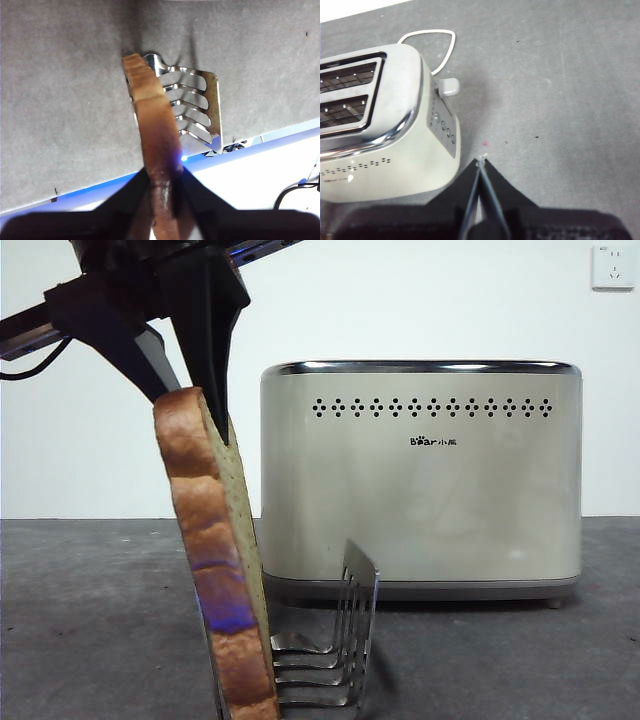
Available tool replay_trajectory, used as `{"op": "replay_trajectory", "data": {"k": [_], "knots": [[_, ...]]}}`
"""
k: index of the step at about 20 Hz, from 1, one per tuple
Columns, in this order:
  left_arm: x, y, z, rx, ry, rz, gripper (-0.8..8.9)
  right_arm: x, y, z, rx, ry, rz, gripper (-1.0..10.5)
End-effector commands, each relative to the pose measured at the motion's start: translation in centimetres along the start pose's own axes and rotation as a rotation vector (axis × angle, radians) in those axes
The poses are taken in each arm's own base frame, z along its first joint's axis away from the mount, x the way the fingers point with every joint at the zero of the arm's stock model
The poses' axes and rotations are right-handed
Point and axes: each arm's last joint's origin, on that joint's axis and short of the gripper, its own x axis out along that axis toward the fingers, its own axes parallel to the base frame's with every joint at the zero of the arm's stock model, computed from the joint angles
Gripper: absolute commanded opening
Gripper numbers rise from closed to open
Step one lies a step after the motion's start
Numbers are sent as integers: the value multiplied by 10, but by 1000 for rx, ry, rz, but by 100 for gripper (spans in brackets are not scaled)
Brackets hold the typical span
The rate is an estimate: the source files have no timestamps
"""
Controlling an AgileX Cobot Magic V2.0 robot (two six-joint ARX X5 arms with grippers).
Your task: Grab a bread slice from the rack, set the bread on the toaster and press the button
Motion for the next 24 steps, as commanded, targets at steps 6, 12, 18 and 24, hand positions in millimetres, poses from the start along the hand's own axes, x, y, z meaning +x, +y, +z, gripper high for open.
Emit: {"op": "replay_trajectory", "data": {"k": [6, 12, 18, 24], "knots": [[-3, -2, 0, 22, 28, -42, -9, -1, 1, 0, -16, -3, 7, 1], [-30, -15, 4, 121, -32, -87, -9, -1, 1, 0, -16, -3, 6, 1], [-65, -21, 0, 215, -34, -49, -9, -1, 1, 0, -16, -3, 7, 1], [-124, -40, -2, 531, -193, -131, -9, -1, 6, -1, -325, 1, 182, -1]]}}
